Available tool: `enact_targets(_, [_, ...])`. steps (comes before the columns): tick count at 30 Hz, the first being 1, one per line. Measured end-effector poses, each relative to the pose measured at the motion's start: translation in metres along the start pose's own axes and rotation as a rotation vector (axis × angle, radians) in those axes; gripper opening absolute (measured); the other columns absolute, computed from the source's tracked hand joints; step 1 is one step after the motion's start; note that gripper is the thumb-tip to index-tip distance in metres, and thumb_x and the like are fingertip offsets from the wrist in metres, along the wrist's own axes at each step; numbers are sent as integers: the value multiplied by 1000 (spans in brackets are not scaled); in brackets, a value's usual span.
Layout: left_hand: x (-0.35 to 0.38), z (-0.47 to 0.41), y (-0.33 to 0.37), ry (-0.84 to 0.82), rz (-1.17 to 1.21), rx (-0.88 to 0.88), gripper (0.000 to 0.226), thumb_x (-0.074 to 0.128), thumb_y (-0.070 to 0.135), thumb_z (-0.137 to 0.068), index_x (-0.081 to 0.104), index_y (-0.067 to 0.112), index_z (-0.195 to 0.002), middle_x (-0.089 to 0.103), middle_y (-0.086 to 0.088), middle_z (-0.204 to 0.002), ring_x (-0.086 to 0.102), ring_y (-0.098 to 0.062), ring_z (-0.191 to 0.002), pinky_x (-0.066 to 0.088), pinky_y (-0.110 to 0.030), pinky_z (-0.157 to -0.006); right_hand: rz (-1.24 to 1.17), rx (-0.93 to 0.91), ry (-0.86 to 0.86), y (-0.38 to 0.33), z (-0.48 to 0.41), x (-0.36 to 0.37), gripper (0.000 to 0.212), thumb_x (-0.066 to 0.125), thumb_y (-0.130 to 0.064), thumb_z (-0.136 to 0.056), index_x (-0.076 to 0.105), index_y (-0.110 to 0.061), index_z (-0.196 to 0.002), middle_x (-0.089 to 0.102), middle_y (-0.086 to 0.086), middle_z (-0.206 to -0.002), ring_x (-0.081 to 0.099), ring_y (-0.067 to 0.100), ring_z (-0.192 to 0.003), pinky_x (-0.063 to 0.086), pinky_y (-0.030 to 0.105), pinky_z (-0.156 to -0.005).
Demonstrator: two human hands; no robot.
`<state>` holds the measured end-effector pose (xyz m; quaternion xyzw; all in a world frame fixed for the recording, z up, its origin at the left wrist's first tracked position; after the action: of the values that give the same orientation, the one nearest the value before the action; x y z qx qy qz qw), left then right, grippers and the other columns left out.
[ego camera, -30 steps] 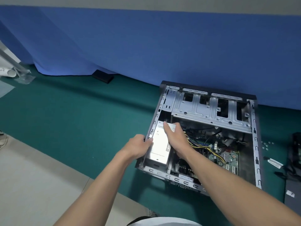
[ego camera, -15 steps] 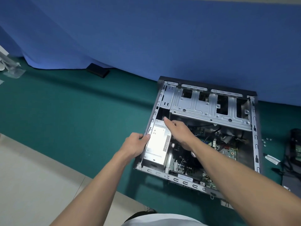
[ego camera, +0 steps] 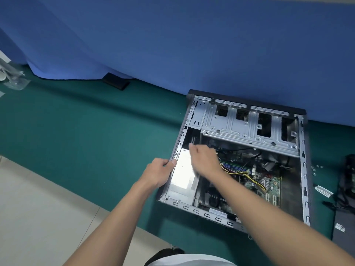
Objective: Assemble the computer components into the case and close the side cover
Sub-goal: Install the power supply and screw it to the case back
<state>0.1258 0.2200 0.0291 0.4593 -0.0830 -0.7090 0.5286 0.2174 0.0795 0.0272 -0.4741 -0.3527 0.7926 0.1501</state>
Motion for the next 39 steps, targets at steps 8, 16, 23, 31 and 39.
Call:
enact_targets(8, [1,0,-2,24,-25,15,45,42,53,-97,64,15,-87,64,-2,-86,55,-17,-76,49,-34,-87,157,-1,164,-1,-14,11,66,17,-42,-103,50,-12,-55,50,4,-55,48,18,-52,39,31,-63])
enact_targets(16, [3,3,1,49,-13,16,55,42,50,-99,66,0,-98,71,-17,-99,65,-27,-82,48,-32,-73,244,-56,4,7,-9,11,62,18,-37,-102,51,-12,-56,49,2,-50,50,18,-46,52,36,-72])
enact_targets(23, [7,7,1,100,-59,14,51,38,50,-99,66,10,-83,67,-6,-63,55,2,-66,34,-19,-50,249,-50,-208,3,-31,4,58,18,-40,-99,44,-12,-55,36,2,-57,49,25,-61,49,42,-81])
enact_targets(31, [6,7,6,94,-33,0,53,39,48,-100,66,3,-93,69,-9,-83,56,-26,-93,36,-31,-60,330,-148,-243,4,-30,5,42,21,-24,-98,36,-12,-60,40,3,-59,37,17,-53,27,29,-51])
enact_targets(39, [6,11,5,71,-27,11,48,36,50,-100,69,16,-91,72,-5,-85,58,-21,-91,40,-34,-71,10,169,-791,5,-51,-11,31,39,-31,-99,64,-13,-96,67,0,-99,63,18,-92,48,35,-86])
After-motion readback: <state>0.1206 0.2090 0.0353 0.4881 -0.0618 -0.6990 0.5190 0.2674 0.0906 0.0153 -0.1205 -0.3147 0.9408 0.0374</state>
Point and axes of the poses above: each hand's wrist, its own z-axis away from the middle knuckle, its own x-axis out of the palm, y = z × x, the point moved 1 cm from there along -z, towards the middle knuckle
